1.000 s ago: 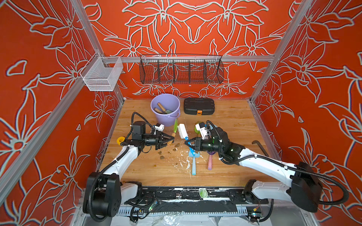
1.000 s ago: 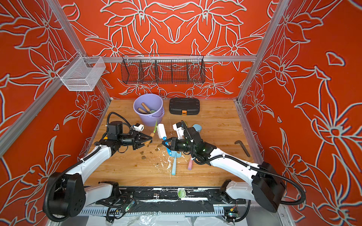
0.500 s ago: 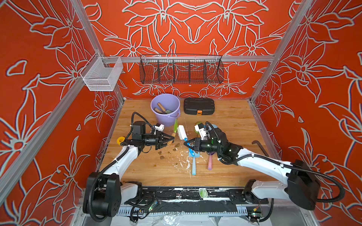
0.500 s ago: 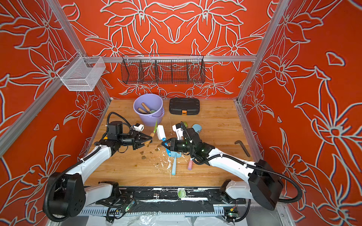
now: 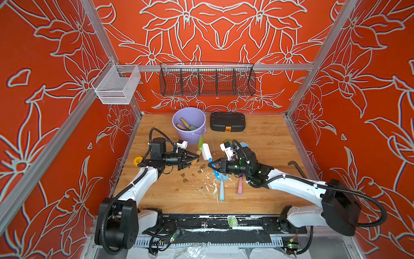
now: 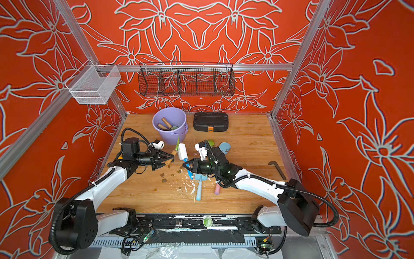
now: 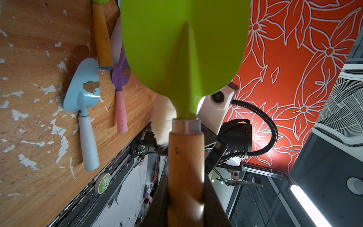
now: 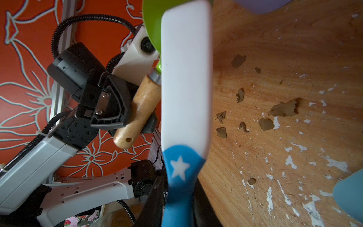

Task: Brush the soil off the hand trowel and place it into the bucket
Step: Brush off the soil from the hand trowel.

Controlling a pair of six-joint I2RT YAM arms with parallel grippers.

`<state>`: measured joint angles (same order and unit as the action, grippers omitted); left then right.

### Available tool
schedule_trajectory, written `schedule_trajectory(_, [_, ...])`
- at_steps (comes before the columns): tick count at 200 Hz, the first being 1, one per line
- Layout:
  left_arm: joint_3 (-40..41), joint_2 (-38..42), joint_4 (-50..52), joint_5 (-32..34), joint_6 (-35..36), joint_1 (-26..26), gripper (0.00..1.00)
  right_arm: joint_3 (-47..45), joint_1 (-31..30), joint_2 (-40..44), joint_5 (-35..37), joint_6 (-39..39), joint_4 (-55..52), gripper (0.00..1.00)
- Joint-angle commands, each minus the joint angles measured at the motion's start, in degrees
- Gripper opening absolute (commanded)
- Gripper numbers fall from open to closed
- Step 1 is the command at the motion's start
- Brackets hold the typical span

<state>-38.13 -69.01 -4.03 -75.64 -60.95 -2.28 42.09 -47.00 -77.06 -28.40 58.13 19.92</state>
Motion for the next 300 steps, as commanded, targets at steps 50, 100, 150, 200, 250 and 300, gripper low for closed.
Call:
schedule_trajectory(50, [1.6, 3.2, -1.0, -0.9, 0.2, -0.1, 0.00, 5.3, 3.2, -7.3, 1.9, 0.7, 7.0, 0.00])
schedule_trajectory(100, [-0.8, 2.3, 2.7, 0.0, 3.5, 0.0, 0.00, 4.7, 3.4, -1.5, 4.7, -3.8, -10.3, 0.00])
schedule_trajectory(150, [-1.6, 1.7, 4.5, 0.9, 5.2, 0.0, 0.00, 3.8, 3.4, 5.1, 9.0, -8.5, -18.3, 0.00])
schedule_trajectory(200, [-4.1, 1.7, 8.1, 0.9, 8.7, -0.1, 0.00, 8.9, 1.5, 1.2, 0.5, -7.8, -7.5, 0.00])
schedule_trajectory(250, [-8.3, 1.4, 16.0, 3.2, 15.0, -0.1, 0.00, 12.9, 3.4, -3.7, 7.8, -10.6, -14.4, 0.00])
schedule_trajectory(300, [-26.3, -3.6, 45.2, 28.0, 33.8, -0.3, 0.00, 19.1, 6.8, -0.4, 12.7, -18.1, -27.5, 0.00])
